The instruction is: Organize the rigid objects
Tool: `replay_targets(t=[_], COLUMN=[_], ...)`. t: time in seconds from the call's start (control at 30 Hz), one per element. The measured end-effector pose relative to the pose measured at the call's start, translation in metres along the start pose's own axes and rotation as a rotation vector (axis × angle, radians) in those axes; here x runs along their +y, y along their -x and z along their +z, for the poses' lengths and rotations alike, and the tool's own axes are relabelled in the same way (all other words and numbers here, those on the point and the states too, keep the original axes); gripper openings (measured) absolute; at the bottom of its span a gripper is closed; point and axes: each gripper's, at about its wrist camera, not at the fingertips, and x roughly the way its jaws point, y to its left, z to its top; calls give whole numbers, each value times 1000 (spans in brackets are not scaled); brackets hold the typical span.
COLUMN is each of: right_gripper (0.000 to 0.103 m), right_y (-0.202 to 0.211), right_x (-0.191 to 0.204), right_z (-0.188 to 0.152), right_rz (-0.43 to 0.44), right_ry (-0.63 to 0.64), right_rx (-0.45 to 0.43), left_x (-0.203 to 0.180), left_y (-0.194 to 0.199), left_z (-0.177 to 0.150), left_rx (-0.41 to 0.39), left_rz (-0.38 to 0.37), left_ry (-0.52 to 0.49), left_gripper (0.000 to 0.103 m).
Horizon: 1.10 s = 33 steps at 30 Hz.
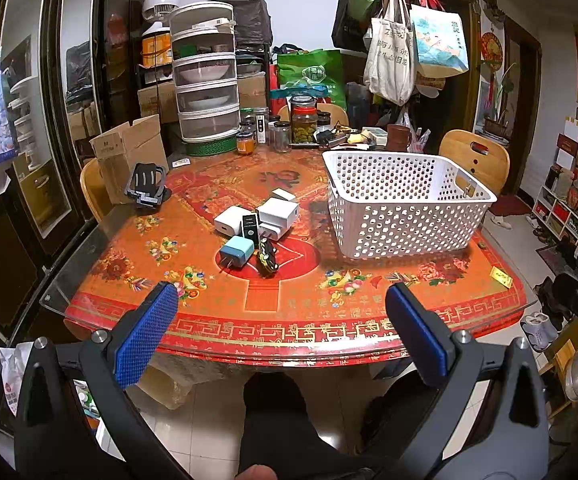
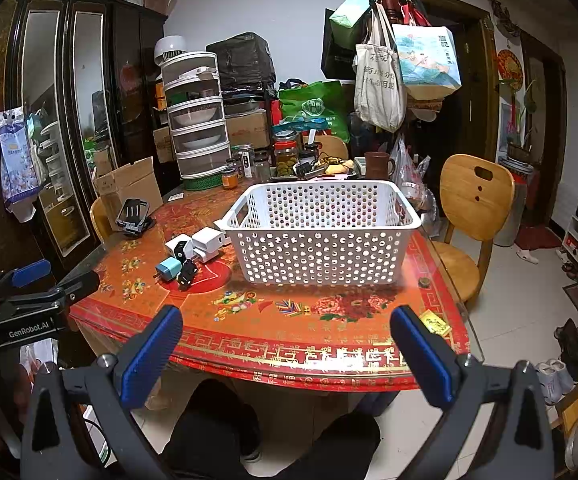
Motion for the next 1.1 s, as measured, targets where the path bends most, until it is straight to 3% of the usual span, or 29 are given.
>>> replay_targets(t=[0.63,0.73,0.8,0.87,0.97,1.1], right_gripper=[103,103,103,103,103,103], right_y=[2,1,-4,-14,-49,-110], right_x=[0,-1,-4,-19,-65,-126], right_z=[1,1,5,13,43,87], right_rz=[1,0,-4,-24,-134,-233], right_ry=[-1,-4,-1,-11,-50,-71], right_rx=[1,1,-4,-9,2,69], left_x=[0,1,3,8,25,54], left_y=[-1,-2,-8,-24,-55,-111], left_z=[-2,-4,-5,-6,-1,0], left_rx=[1,-29,-76,-92,-57,75], left_rz=[2,9,57,111,117,150], left_ry=[-2,-6,-17,-20,8,28], left_gripper=[102,102,102,102,102,102])
